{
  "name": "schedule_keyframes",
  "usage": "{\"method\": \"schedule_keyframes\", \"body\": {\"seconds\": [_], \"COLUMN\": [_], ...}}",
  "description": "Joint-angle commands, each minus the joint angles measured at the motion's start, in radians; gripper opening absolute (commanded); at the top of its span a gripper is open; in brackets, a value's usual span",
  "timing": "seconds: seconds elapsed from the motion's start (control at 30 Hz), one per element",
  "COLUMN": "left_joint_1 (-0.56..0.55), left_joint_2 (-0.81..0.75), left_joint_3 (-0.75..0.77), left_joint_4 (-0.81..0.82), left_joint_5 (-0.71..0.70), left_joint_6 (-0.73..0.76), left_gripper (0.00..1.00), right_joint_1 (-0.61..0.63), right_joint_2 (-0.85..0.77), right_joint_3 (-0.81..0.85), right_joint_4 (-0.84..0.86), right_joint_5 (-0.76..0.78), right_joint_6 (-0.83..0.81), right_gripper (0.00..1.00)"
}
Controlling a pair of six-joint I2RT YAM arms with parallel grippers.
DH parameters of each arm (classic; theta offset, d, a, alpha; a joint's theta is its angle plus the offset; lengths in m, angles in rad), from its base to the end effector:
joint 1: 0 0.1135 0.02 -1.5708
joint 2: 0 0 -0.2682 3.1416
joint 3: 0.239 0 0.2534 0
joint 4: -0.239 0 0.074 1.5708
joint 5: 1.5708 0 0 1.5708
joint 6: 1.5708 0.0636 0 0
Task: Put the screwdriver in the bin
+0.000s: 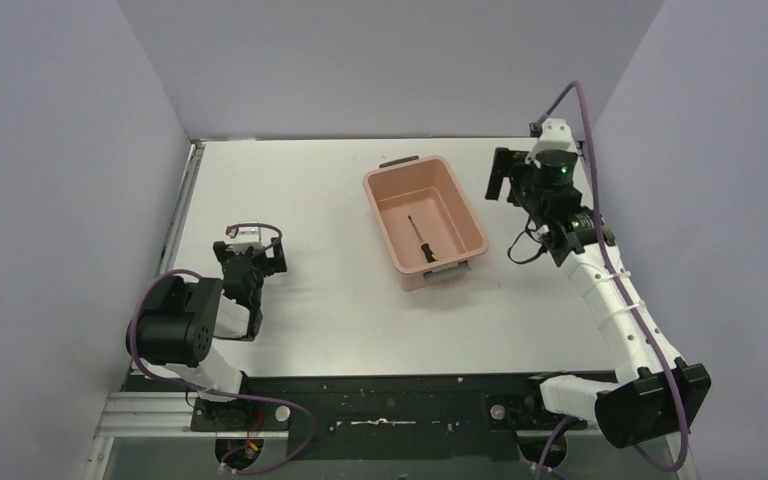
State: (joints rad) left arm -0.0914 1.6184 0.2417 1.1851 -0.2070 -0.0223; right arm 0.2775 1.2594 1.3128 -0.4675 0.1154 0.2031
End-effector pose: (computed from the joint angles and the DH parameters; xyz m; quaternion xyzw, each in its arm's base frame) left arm 0.2729 -0.0119 0.1254 -0.0392 0.7692 0.0436 0.6363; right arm 0.2964 0.0768 0.3866 0.0004 0.8366 0.0830 0.5415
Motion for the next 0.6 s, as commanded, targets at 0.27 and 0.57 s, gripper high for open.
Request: {"method": "schedule_keyframes", "body": {"seconds": [0.27,0.57], "left_joint_1": [0.004,0.004], "left_joint_2": [-0.009,-0.009], "left_joint_3": [0.010,0.010], "left_joint_4": [0.029,0.028], "left_joint_5": [0.012,0.012], "left_joint_6": [-0.002,0.000], "left_gripper": [0.97,0.97], "right_joint_1": [-0.163,-0.163], "right_joint_2": [-0.202,-0.289], "right_joint_3": [-0.763,-0.991], "right_joint_4": [0.606,0.786], "right_joint_5": [0.100,0.141], "right_joint_6": [-0.022,0.036], "right_gripper": [1.00,1.00]}}
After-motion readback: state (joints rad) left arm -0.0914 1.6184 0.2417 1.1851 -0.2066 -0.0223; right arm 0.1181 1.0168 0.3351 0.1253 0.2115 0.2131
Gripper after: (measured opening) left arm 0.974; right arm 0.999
